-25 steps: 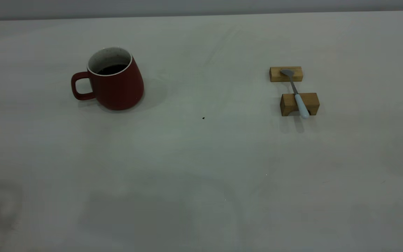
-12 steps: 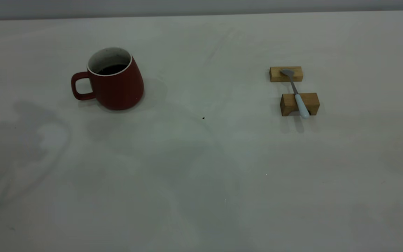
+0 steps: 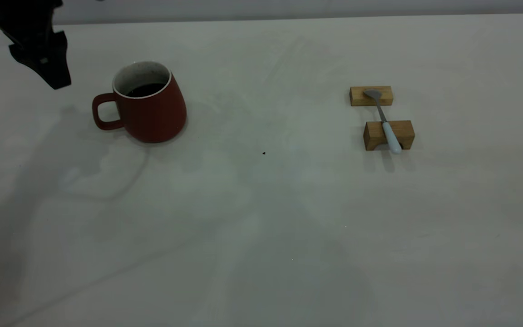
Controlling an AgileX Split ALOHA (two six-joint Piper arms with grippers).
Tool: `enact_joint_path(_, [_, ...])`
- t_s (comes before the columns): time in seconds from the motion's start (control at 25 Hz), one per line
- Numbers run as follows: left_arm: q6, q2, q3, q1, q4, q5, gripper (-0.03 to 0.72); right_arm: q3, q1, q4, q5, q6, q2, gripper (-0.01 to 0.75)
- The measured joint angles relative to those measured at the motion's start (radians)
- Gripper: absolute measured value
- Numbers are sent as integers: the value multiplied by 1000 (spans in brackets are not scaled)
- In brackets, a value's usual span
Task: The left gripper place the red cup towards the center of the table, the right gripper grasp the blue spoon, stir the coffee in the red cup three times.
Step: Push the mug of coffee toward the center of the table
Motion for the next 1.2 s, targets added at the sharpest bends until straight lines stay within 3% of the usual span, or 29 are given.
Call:
enact_joint_path(0.48, [285,145,-83,0,-189,18,551,0,0,0,0,0,0,435])
enact_joint_path(0.84, [308,197,-90,-8,-201,-65,551,0,0,0,-1,0,0,435])
enact_joint_path(1.2, [481,250,-90,-31,-200,-112,551,0,0,1,-1,0,0,435])
